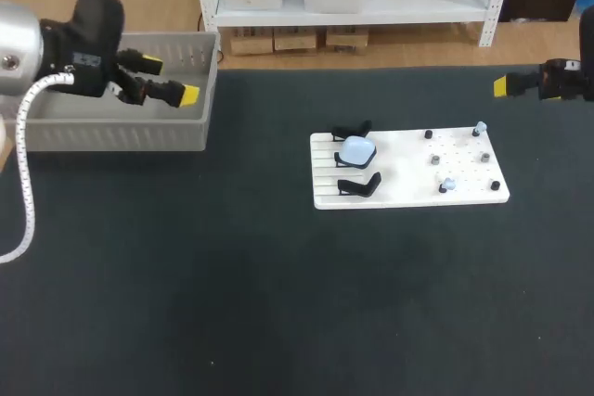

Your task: Pick up each earbud case from the left stands, insert the matching earbuds, close the lid, and place the case in the box.

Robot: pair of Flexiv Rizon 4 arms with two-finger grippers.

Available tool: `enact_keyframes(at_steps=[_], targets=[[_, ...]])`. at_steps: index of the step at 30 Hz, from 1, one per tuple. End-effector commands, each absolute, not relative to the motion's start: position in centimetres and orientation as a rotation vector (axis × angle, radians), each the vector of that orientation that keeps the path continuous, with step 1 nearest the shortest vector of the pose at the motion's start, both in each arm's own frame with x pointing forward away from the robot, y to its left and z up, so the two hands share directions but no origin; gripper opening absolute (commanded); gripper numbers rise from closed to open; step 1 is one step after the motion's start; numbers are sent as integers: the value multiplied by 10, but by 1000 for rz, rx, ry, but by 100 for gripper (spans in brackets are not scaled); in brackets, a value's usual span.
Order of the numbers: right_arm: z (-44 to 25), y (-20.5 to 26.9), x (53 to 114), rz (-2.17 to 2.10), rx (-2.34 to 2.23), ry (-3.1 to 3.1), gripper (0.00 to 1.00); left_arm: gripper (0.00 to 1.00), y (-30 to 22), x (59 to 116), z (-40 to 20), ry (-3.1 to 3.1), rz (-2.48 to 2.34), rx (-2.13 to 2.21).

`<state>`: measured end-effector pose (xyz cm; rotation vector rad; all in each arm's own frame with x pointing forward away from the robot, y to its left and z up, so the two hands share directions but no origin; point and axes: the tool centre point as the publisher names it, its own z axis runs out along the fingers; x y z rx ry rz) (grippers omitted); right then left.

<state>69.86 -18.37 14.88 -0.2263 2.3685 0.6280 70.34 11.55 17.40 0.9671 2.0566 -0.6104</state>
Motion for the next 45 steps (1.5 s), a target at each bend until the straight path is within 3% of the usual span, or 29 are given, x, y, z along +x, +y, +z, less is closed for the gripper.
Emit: enact_keyframes(at_steps=[1,10,29,45], targets=[[149,-184,698,627,-226,2369,100,100,106,719,163,1916,-781,1216],[149,-184,698,627,-226,2369,100,100,85,719,149,1848,-837,1438],[149,-184,698,627,-226,2369,100,100,86,718,145,1843,-838,1432],[149,-184,698,627,-226,2369,100,100,30,726,120,1646,-889,1587]])
